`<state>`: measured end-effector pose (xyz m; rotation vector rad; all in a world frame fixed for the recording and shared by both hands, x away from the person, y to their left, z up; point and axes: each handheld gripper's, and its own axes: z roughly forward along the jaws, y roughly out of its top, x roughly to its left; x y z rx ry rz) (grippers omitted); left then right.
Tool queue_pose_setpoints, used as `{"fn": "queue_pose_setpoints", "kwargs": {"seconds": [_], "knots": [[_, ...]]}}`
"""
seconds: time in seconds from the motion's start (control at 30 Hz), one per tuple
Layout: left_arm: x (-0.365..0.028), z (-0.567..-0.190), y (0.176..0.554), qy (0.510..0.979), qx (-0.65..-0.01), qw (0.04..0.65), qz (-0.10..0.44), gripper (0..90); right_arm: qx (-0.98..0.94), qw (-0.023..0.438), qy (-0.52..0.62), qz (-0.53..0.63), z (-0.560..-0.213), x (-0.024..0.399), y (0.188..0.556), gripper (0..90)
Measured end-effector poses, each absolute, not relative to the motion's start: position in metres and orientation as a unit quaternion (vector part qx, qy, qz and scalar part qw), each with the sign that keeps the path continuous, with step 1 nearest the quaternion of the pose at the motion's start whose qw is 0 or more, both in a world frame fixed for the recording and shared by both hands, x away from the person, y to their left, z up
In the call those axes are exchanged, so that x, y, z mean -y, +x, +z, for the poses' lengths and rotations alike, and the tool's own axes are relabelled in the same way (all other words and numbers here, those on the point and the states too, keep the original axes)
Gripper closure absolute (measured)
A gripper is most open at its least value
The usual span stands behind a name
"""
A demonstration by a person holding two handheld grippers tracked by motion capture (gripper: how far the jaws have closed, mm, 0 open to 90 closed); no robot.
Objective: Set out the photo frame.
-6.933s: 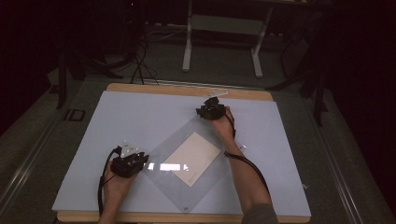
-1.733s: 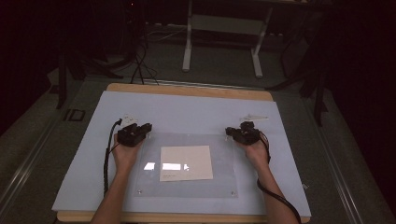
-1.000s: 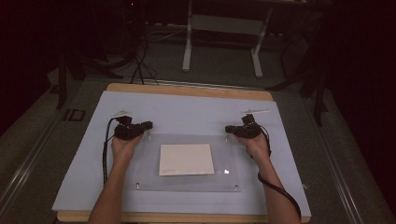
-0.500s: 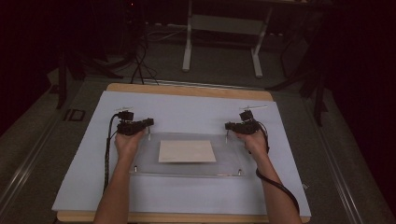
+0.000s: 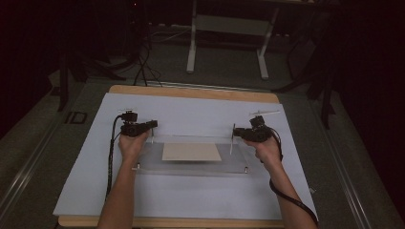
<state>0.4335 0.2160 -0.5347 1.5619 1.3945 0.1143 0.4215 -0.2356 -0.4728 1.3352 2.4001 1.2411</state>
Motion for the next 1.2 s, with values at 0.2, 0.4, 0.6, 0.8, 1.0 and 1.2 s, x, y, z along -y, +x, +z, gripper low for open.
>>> {"fn": "queue_pose_setpoints", "kwargs": {"seconds": [0.2, 0.4, 0.6, 0.8, 1.0, 1.2], "knots": [[-0.216, -0.535, 0.434, 0.645, -0.576, 0.501, 0.047, 82.9, -0.814, 0.051, 0.409, 0.409, -0.462, 0.229, 0.402, 90.0], [-0.216, -0.536, 0.434, 0.643, -0.576, 0.502, 0.046, 82.8, -0.817, 0.048, 0.385, 0.426, -0.444, 0.226, 0.383, 90.0], [-0.216, -0.536, 0.434, 0.640, -0.578, 0.504, 0.045, 82.9, -0.820, 0.034, 0.364, 0.441, -0.429, 0.225, 0.364, 90.0], [-0.216, -0.536, 0.434, 0.639, -0.581, 0.503, 0.045, 82.9, -0.831, 0.033, 0.335, 0.443, -0.420, 0.217, 0.342, 90.0], [-0.216, -0.536, 0.435, 0.640, -0.581, 0.501, 0.044, 82.8, -0.839, 0.035, 0.313, 0.444, -0.412, 0.209, 0.326, 90.0], [-0.216, -0.535, 0.436, 0.641, -0.582, 0.498, 0.042, 82.8, -0.842, 0.028, 0.287, 0.456, -0.408, 0.201, 0.311, 90.0]]}}
